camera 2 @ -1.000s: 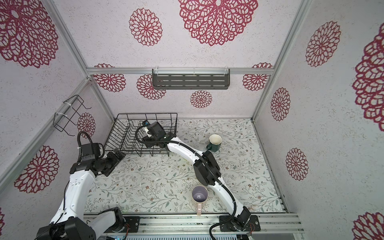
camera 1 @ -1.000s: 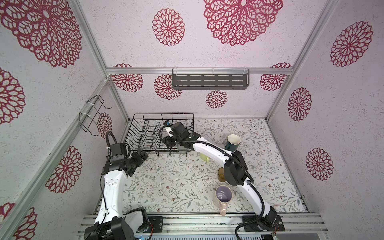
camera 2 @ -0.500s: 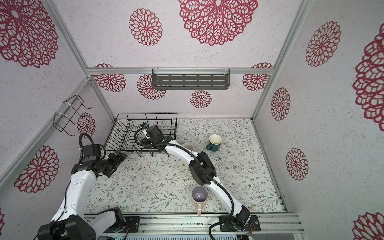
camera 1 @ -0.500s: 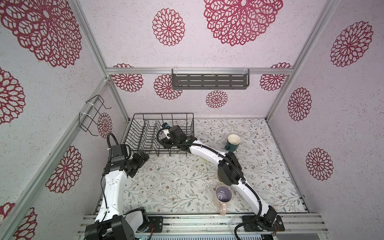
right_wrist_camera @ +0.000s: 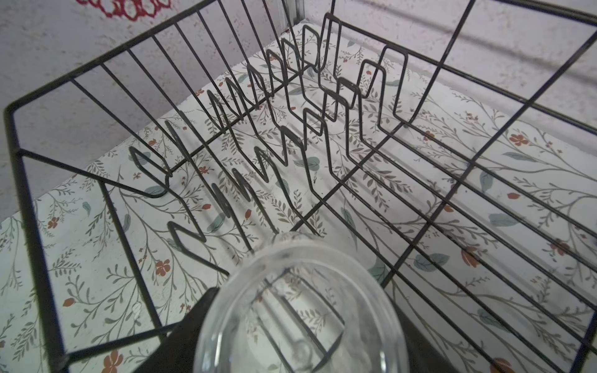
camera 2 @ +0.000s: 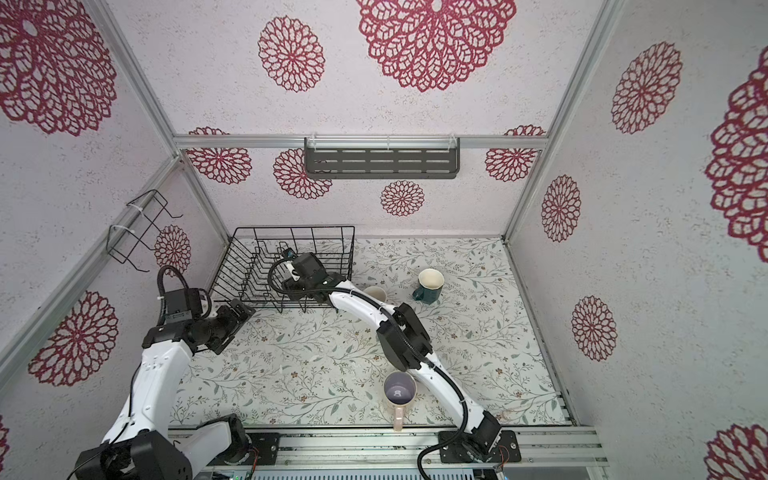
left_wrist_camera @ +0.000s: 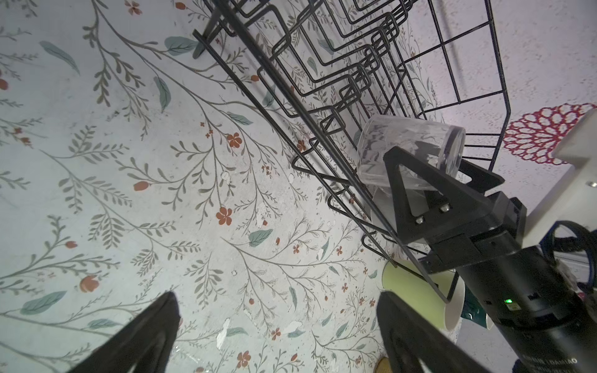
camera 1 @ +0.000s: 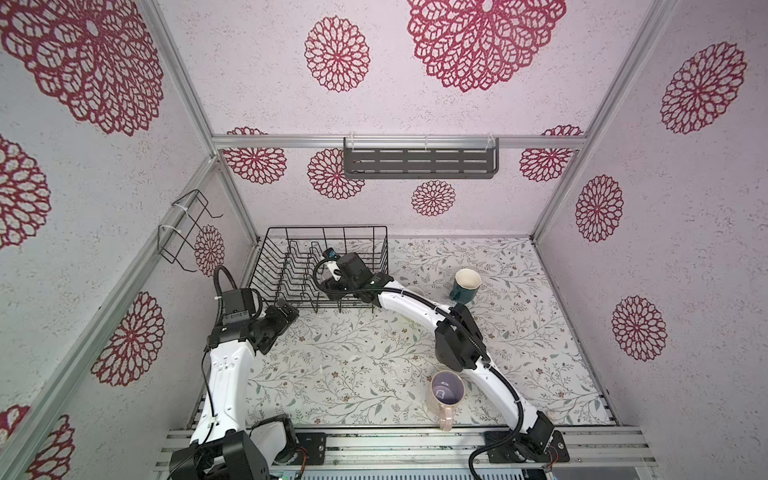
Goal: Load the cups into the dish rack
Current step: 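Lower the upside-down clear glass with the right gripper into a rack slot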
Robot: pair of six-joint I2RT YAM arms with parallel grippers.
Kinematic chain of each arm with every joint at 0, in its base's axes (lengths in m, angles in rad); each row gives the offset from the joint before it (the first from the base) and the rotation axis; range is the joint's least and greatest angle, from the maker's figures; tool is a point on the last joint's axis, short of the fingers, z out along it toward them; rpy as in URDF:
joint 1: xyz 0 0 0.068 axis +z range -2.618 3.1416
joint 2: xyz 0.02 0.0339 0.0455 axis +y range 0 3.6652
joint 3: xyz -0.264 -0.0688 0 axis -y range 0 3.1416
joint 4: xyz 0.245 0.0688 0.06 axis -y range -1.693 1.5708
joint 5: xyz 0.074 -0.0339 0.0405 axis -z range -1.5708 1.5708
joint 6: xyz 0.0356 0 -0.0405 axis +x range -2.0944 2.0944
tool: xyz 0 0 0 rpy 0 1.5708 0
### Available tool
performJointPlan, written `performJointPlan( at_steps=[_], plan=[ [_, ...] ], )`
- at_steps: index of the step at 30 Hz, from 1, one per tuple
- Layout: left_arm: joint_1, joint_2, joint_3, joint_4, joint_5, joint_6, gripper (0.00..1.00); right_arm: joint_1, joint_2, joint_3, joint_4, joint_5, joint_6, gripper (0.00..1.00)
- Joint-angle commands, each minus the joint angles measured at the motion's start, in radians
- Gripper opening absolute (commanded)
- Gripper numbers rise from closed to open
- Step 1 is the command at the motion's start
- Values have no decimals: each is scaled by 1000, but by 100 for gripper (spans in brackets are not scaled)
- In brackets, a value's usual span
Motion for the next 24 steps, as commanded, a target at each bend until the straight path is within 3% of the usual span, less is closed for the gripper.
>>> performJointPlan(
  at_steps=[1,24],
  plan=[
    [8,2,-10,25,11,8,100,6,-10,35,2,22,-18,69],
    [8,-14,-45,28,4,18,99,46,22,27,25,118,-135,78]
  ],
)
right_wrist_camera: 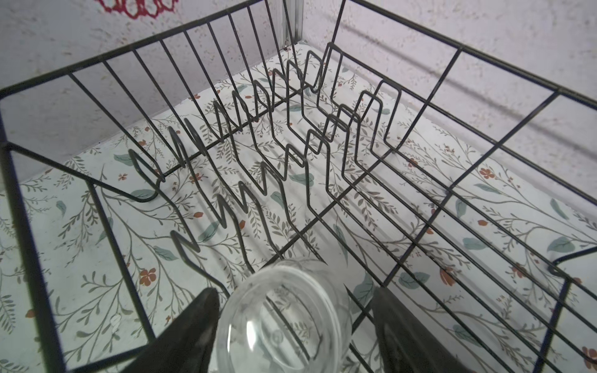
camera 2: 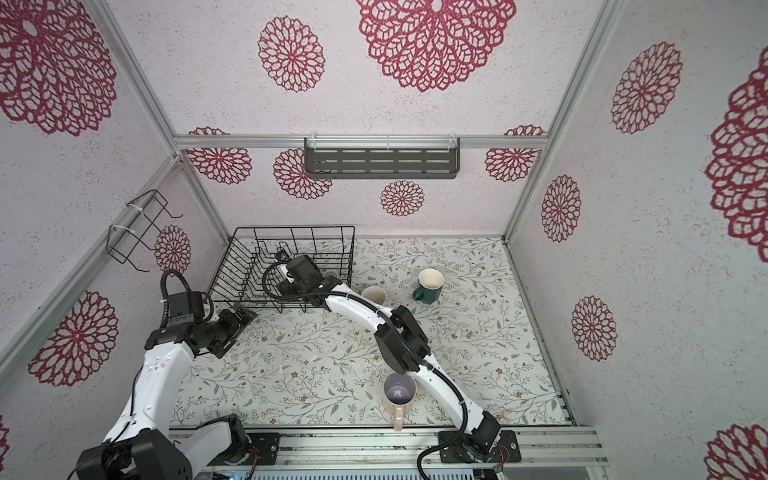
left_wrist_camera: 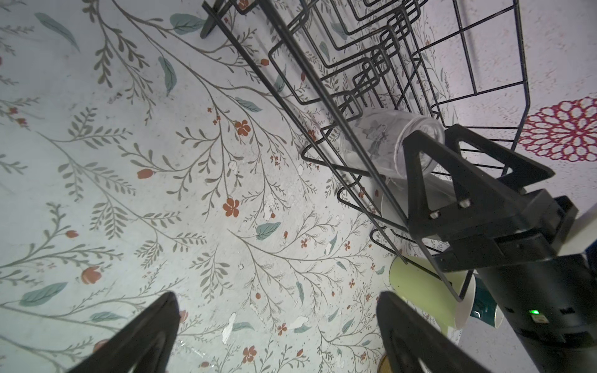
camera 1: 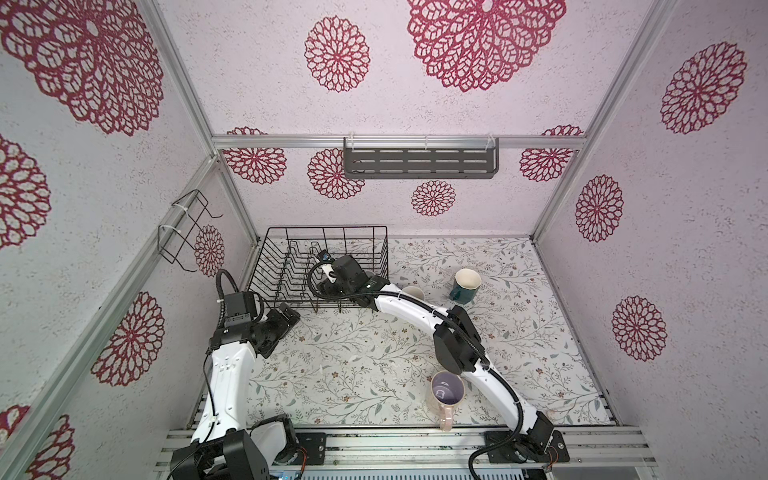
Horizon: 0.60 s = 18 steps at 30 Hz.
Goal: Load the cups into the dish rack
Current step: 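Lower the upside-down clear glass with the right gripper into a rack slot, then open the right gripper and withdraw it toward the light-green mug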
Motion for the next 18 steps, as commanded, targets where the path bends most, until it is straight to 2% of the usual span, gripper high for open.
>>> performJointPlan(
  at_steps=[1,11,18],
  plan=[
    [8,-10,-6,26,3,19,99,14,23,27,-18,25,-36,78],
    [9,4,3,25,11,33,99,14,21,27,-20,17,-30,75],
    [11,0,17,9,23,41,99,14,-31,27,-17,5,-9,77]
  ],
)
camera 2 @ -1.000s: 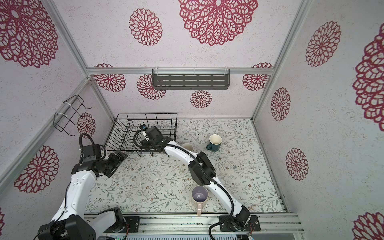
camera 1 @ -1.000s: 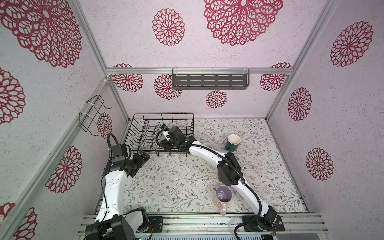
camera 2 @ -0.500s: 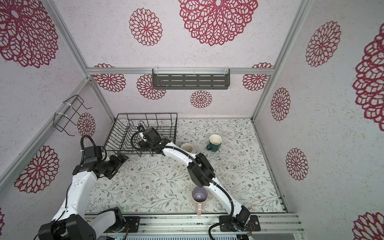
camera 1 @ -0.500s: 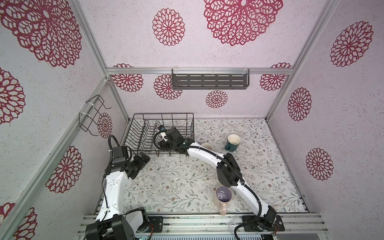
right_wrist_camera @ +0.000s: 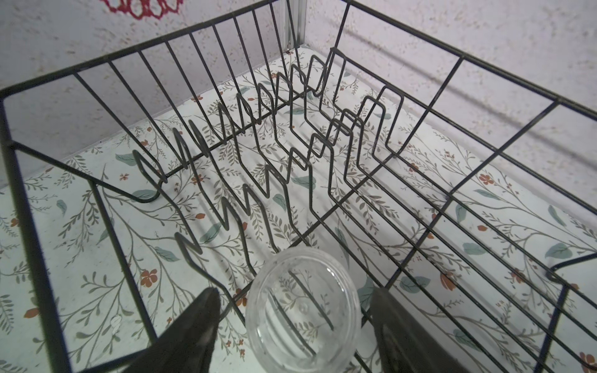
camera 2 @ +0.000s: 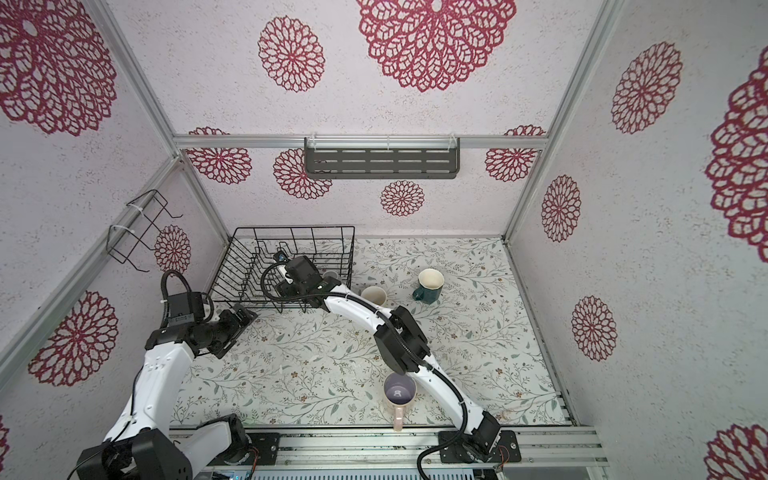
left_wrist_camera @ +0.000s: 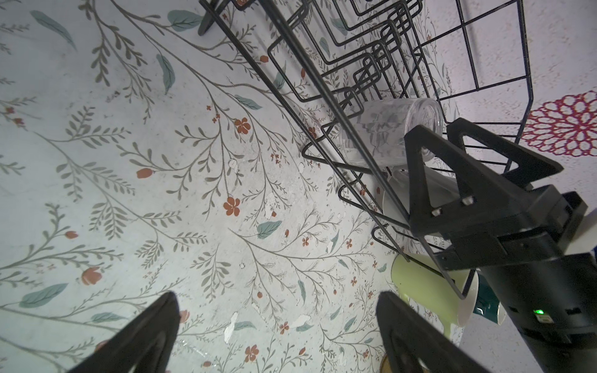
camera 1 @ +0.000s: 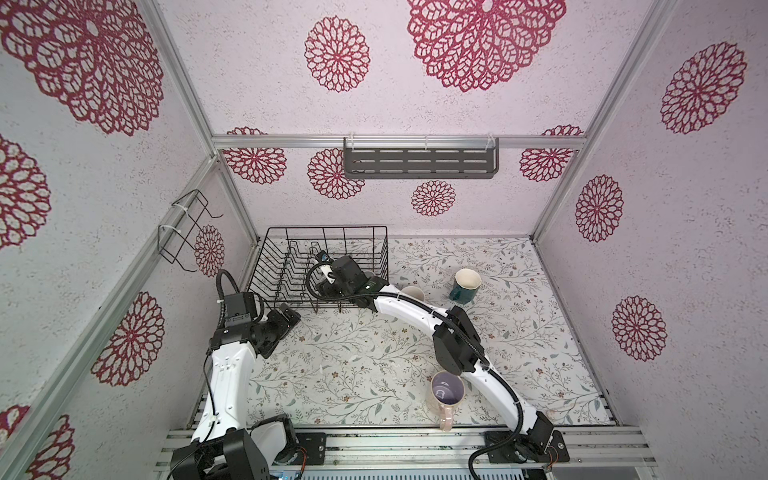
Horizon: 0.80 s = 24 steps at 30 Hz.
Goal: Load the cups into the dish rack
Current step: 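Open the right gripper and withdraw it toward the light-green mug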
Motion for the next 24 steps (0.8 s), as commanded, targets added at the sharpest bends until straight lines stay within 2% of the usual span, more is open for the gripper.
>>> performJointPlan(
  at_steps=[1,7,13,15,18,24],
  plan=[
    [9,-4,21,6,15,16,99,7,-45,27,-26,-1,3,78],
    [9,-27,38,0,46,2,99,3,-192,-26,-32,-9,39,79],
    [-12,-78,39,93,245,6,98,-14,-446,-306,40,11,63,84],
    [-50,-107,39,123,254,6,97,-22,-534,-405,52,29,69,86],
    [-139,-138,54,138,202,16,97,-41,-677,-576,80,68,80,89],
    [-382,-117,104,152,55,20,94,-94,-985,-923,128,117,110,99]
  ],
)
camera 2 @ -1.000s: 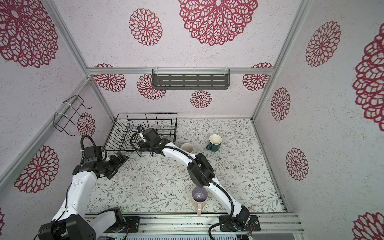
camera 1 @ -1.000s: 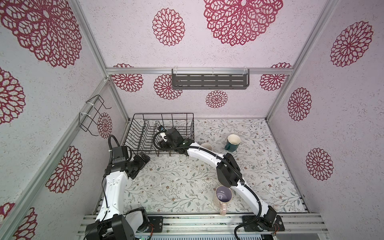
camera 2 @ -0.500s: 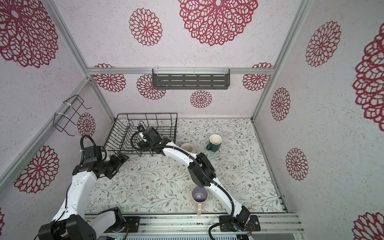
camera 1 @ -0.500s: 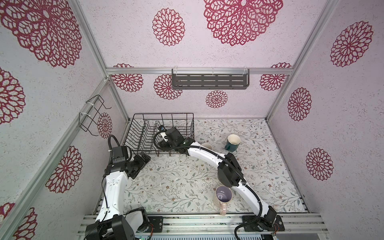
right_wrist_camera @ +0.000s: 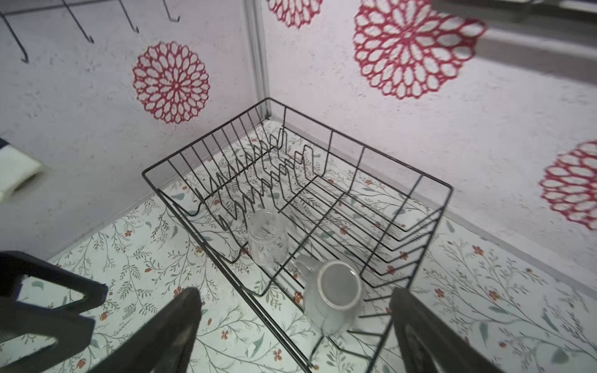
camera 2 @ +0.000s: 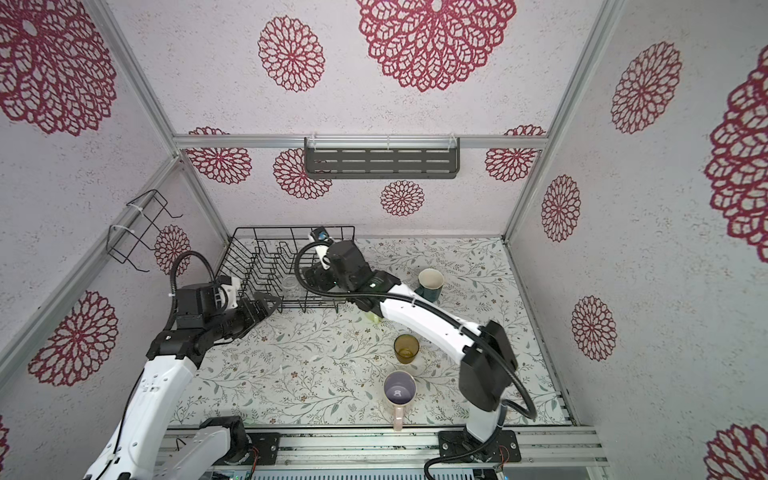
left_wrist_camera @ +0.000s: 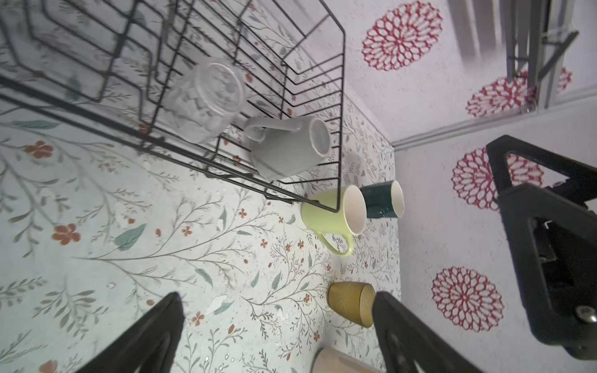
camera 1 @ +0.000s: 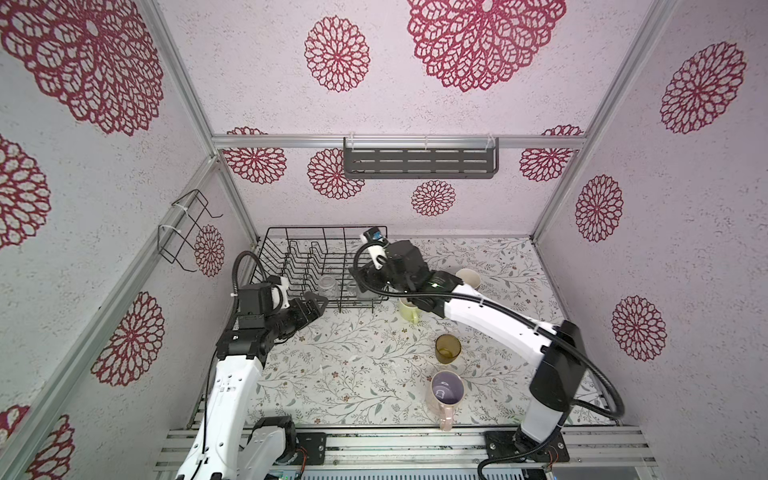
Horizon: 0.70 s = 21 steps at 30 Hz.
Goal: Load the cups into the dish rack
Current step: 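Open the right gripper and withdraw it toward the light-green mug, then lower the right gripper over the light-green mug and grasp its rim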
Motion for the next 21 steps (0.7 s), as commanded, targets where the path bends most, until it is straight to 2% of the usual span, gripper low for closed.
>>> performJointPlan(
  at_steps=[1,5,8,12,17,20,21],
  plan=[
    [-117,20,42,47,-99,16,94,-33,-155,-163,46,67,33,99],
    [-302,85,94,81,-215,18,91,-62,-387,-413,54,130,29,99],
    [-429,153,140,112,-322,22,90,-88,-540,-569,29,222,41,99],
    [-581,296,242,97,-457,47,89,-147,-731,-742,-14,280,84,99],
    [-698,490,406,18,-588,56,89,-238,-889,-851,-48,257,159,99],
    [-733,595,504,-36,-630,51,89,-305,-913,-859,-88,172,192,99],
    [-740,630,537,-59,-655,42,89,-332,-908,-855,-107,109,203,99]
  ],
)
